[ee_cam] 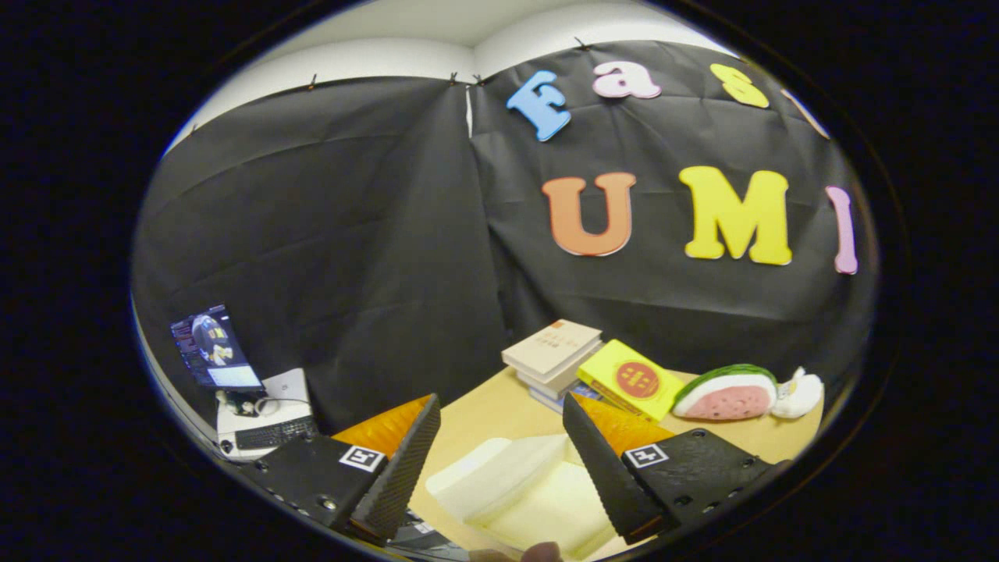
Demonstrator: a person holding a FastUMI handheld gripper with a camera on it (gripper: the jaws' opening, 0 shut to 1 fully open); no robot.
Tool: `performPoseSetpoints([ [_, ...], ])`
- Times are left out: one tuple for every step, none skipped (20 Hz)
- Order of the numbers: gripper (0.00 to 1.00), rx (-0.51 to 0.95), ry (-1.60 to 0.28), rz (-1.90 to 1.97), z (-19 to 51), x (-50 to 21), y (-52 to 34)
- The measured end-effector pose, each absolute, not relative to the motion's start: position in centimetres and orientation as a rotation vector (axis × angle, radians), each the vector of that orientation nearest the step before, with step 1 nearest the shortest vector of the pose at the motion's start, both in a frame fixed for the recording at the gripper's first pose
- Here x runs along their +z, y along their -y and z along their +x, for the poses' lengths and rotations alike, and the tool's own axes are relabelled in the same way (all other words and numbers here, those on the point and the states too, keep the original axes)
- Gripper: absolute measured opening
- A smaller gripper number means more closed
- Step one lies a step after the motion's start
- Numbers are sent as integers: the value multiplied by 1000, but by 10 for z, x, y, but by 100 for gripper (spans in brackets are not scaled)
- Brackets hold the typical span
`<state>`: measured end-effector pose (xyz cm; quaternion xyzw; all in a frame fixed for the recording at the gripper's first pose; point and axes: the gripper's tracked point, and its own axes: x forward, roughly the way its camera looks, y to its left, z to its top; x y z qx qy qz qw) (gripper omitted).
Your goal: Open the storage box then place both shoes into the box .Put the left shoe in first, then the right shoe, with the right side of both shoes facing outward in a uniform manner.
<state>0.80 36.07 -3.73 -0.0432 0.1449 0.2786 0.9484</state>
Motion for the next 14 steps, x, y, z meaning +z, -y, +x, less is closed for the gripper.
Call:
performPoseSetpoints([
  [96, 524, -275, -81, 10, -32, -334],
  [96, 485, -254, -72, 12, -26, -306],
  [96, 446, -216, -59, 14, -20, -279],
  [96, 412, -168, -56, 19, -11, -251],
  [96, 354, -157, -76, 22, -15, -217],
  [96, 296, -172, -98, 20, -21, -184],
  [96, 265, -181, -95, 15, -28, -159],
  [96, 235, -196, -80, 12, -34, -133],
  [96, 203, -216, -60, 7, -40, -109],
  [96, 180, -236, -37, 4, -48, -87],
  [96, 159, -261, -14, 1, -60, -64],
  [96, 137, -285, 4, 1, -71, -45],
  [96, 120, -312, 21, 1, -84, -28],
  [96, 108, -340, 40, 3, -100, -16],
])
